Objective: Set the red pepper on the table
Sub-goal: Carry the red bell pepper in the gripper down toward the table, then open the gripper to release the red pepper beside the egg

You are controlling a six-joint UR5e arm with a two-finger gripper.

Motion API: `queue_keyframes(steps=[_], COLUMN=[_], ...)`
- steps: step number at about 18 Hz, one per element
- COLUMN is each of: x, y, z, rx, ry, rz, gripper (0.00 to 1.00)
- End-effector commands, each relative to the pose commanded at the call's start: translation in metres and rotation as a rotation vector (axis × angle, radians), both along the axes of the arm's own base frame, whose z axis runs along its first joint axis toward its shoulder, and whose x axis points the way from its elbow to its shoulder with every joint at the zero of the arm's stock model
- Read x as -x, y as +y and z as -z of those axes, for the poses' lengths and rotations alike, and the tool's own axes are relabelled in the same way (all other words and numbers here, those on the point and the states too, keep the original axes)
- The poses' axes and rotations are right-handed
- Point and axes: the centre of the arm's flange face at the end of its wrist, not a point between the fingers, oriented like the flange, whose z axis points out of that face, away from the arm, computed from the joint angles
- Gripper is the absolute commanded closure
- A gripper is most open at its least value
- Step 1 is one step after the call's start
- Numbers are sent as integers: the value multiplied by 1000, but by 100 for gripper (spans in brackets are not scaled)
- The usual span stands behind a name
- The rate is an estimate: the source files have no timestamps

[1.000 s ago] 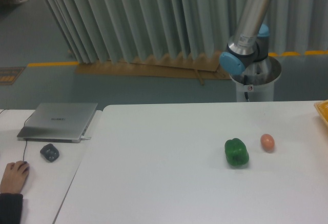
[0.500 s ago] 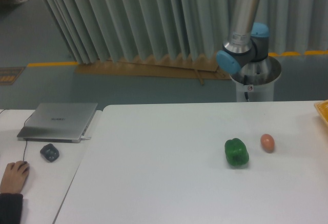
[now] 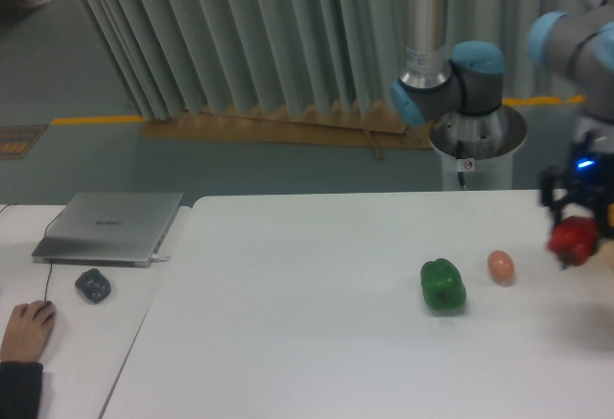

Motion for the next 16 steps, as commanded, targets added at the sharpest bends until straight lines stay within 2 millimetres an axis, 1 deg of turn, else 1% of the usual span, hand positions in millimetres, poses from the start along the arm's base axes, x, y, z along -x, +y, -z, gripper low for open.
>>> queue_keyframes(steps=[2,3,6,9,10,13,14,15,16], x=[-9,-6,0,10,13,14,14,14,13], y=[16,19,41,54,55,54,54,54,55], z=[25,35,58,83,85,83,83,82,80], rx=[67,87,95,96,97,95,94,94,92], ry=[38,45,59,74,75,77,78,80,82], rz=[-2,-13,-45,-52,-54,-56,-56,-56,-52], gripper=[65,65,65,65,64,64,62,59,49])
